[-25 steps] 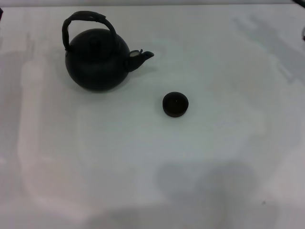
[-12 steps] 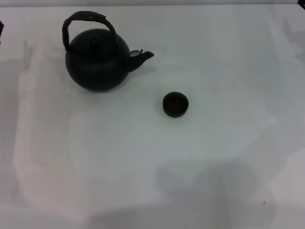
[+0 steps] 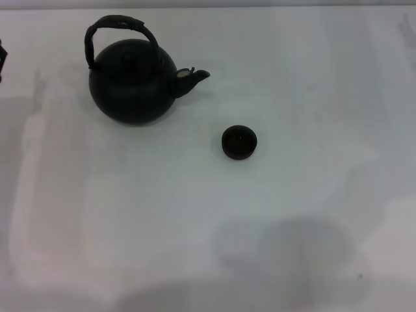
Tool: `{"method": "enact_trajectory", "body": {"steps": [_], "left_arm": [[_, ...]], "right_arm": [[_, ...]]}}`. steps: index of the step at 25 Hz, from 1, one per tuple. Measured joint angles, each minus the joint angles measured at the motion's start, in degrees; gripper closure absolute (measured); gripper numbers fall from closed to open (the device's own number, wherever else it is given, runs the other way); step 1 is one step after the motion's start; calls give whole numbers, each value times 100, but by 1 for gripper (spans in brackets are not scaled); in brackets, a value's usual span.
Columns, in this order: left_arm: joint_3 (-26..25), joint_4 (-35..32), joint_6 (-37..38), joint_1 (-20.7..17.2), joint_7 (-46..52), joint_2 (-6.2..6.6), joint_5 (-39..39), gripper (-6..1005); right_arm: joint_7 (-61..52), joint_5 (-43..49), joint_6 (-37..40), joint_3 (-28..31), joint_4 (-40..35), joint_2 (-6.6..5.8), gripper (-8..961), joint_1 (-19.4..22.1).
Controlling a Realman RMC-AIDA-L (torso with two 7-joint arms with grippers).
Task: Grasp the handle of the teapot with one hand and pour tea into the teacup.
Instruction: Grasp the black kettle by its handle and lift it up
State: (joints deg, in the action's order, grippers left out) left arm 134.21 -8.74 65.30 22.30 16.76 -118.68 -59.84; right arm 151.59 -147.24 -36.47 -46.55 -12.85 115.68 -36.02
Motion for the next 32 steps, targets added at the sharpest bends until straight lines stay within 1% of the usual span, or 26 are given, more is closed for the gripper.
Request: {"method": "enact_trajectory", "body": {"steps": [2, 6, 8, 11, 14, 17, 18, 19, 20, 23, 25, 32], "left_arm": [[1, 28, 237, -129, 89, 2, 309, 233], [0, 38, 428, -311, 109, -9, 595, 233], [-1, 27, 458, -367, 116, -8, 737, 233], [-2, 107, 614, -404, 173, 16, 1256, 232], [0, 256, 737, -307, 262, 91, 1964, 232], [0, 399, 747, -133, 452, 145, 2319, 232], [-1, 480, 736, -55, 480, 139, 2348, 233], [-1, 608, 720, 69, 489, 101, 2369, 233], [-1, 608, 720, 69, 489, 101, 2369, 233], [-1, 786, 690, 252, 507, 62, 2497, 233], [0, 820, 663, 343, 529, 58, 2615, 233], [5, 830, 547, 466, 539, 60, 2787, 233]], "right_arm": [[25, -3, 23, 62, 4, -1, 124, -52], [114, -7, 37, 163, 11, -3, 124, -140], [130, -9, 41, 191, 13, -7, 124, -167], [142, -11, 55, 203, 16, -10, 124, -194], [144, -15, 103, 196, 30, 8, 124, -201], [145, -15, 116, 175, 78, 14, 124, -209], [145, -15, 116, 171, 106, 14, 124, -214], [145, -15, 116, 169, 133, 16, 124, -218], [146, -14, 116, 168, 163, 18, 124, -220], [147, -13, 116, 166, 234, 23, 124, -219], [145, -12, 116, 178, 254, 25, 124, -192], [125, -14, 116, 199, 266, 25, 124, -155]]}}
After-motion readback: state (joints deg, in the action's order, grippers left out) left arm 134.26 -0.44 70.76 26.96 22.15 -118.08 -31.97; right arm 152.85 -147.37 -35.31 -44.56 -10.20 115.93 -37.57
